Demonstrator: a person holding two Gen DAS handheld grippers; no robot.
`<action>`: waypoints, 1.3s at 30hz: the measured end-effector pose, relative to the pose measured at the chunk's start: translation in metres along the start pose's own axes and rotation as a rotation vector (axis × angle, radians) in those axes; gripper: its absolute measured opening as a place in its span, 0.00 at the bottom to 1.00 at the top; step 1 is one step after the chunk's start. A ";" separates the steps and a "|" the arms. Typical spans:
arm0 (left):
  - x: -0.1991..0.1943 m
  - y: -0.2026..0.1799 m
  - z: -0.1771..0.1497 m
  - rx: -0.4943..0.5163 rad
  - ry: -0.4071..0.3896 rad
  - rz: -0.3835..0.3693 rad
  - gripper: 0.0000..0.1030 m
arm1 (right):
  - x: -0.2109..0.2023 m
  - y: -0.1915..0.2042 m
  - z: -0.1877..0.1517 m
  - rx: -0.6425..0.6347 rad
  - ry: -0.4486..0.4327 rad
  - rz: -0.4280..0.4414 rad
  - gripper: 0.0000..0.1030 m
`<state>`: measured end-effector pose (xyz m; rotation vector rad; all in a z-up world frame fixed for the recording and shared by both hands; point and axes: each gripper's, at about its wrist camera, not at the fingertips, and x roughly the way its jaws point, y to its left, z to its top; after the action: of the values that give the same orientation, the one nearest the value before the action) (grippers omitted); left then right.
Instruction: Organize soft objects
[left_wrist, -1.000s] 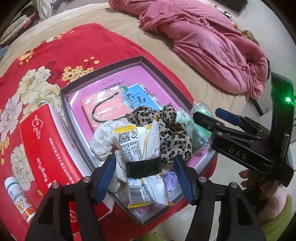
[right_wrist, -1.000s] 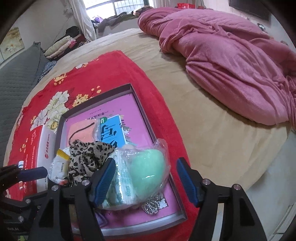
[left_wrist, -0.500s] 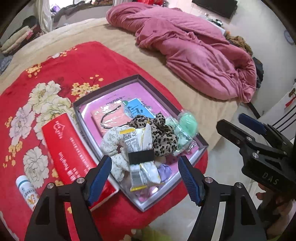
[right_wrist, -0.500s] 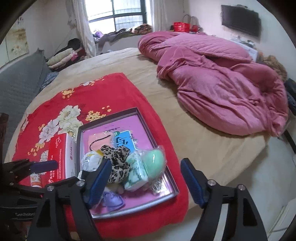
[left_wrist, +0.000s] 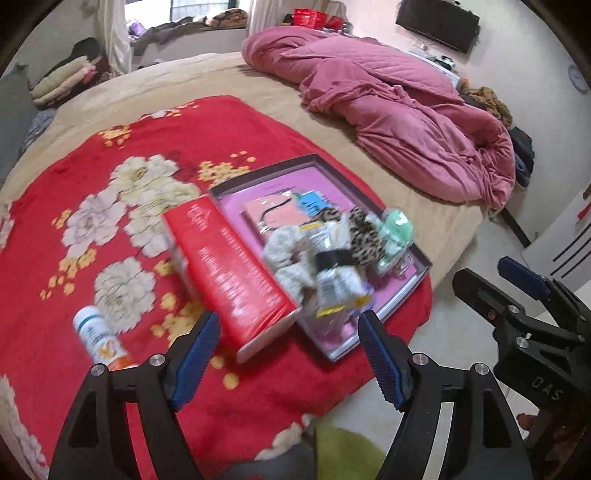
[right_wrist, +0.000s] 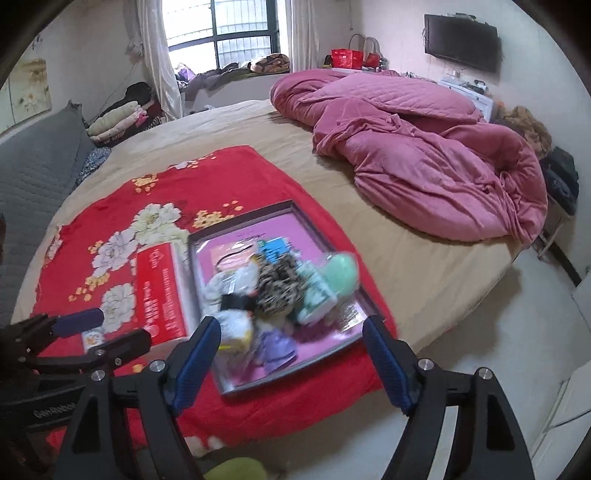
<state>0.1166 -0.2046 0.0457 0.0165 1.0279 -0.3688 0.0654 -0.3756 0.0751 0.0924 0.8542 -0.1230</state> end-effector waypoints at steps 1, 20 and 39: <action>-0.003 0.003 -0.007 -0.001 -0.003 0.010 0.76 | -0.002 0.004 -0.003 0.002 -0.002 -0.001 0.76; -0.051 0.022 -0.065 -0.024 -0.064 0.051 0.76 | -0.039 0.040 -0.069 0.006 0.011 -0.045 0.76; -0.056 0.017 -0.069 -0.012 -0.069 0.061 0.76 | -0.042 0.037 -0.074 0.029 0.014 -0.055 0.77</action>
<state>0.0384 -0.1600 0.0534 0.0241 0.9596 -0.3061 -0.0117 -0.3262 0.0595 0.0967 0.8689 -0.1867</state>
